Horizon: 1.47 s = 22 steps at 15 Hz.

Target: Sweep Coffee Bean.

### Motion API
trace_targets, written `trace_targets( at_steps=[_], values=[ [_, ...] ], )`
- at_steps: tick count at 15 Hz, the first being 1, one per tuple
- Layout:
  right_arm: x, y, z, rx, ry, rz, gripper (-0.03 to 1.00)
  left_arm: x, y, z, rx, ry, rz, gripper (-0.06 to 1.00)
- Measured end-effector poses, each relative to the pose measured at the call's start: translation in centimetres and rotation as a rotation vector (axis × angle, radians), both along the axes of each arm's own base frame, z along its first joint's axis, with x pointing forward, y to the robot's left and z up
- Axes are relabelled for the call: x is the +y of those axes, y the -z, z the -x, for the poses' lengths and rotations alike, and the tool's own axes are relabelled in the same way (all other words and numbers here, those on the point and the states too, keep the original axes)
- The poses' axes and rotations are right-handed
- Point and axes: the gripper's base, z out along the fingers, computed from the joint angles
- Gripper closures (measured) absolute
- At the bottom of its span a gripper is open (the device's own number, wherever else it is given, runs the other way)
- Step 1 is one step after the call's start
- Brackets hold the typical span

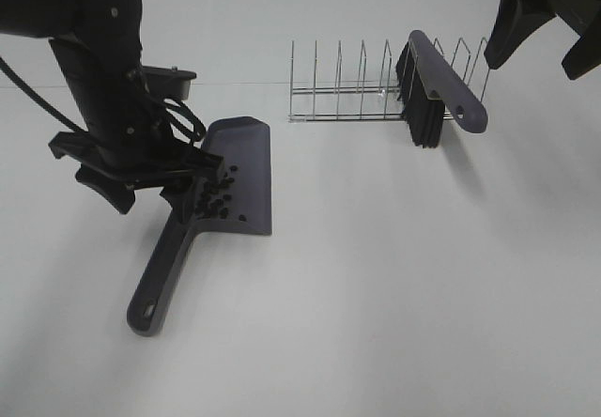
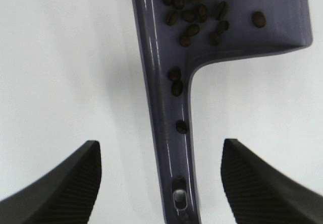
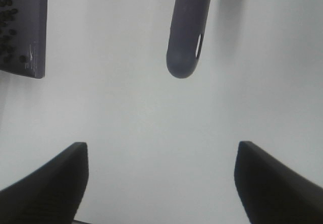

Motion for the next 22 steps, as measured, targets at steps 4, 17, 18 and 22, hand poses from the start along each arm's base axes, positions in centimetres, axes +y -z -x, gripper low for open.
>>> trace_targets(
  at_steps=[4, 17, 18, 22],
  values=[
    [-0.2, -0.3, 2.5, 0.008, 0.0, -0.001, 0.3, 4.6, -5.0, -1.0, -0.115, -0.053, 0.043, 0.35],
    [-1.5, 0.4, 16.9, -0.037, 0.0, -0.005, 0.3, 18.7, -10.0, 11.3, -0.251, -0.295, 0.003, 0.42],
    [-1.7, 0.7, 18.3, -0.049, 0.0, -0.006, 0.3, 18.7, -10.5, 12.7, -0.314, -0.295, 0.012, 0.42],
    [-2.2, 2.2, 23.6, -0.132, -0.008, -0.011, 0.3, 18.6, -11.9, 18.0, -0.51, -0.294, 0.041, 0.42]
  ],
)
